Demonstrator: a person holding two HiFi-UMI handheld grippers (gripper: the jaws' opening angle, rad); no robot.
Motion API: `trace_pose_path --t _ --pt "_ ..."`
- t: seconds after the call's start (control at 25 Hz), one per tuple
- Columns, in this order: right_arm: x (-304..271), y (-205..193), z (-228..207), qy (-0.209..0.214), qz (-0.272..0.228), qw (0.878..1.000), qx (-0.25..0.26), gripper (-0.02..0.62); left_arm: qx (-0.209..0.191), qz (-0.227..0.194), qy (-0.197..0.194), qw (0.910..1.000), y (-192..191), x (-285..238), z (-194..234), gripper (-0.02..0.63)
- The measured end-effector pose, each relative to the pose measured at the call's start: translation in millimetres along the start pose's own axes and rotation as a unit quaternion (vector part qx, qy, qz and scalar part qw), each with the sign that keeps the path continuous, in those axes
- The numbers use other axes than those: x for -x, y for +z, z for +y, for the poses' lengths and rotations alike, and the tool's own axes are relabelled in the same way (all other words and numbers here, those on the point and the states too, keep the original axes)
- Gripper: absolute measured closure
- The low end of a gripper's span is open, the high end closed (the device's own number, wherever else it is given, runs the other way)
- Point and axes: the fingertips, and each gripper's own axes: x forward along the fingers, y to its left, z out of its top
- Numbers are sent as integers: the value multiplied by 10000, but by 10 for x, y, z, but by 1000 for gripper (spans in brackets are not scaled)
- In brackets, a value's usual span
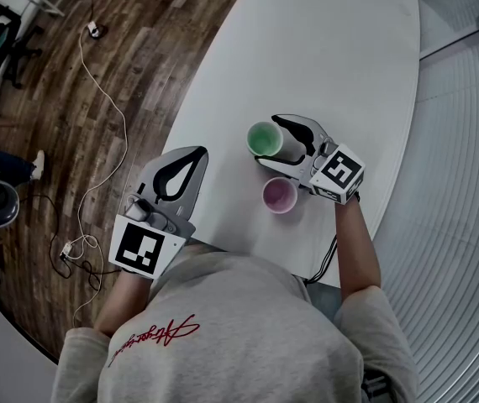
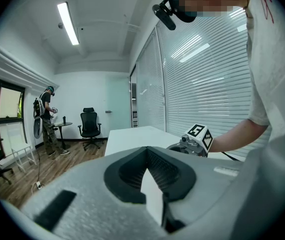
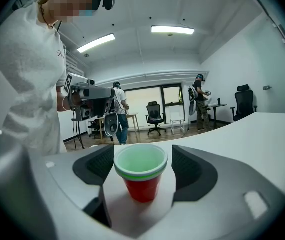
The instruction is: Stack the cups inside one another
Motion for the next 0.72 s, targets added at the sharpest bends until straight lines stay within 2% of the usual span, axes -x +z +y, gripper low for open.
trace_pose_path --t 0.72 --pt "105 66 -39 -162 -205 9997 12 232 -41 -29 -44 10000 -17 -27 -44 612"
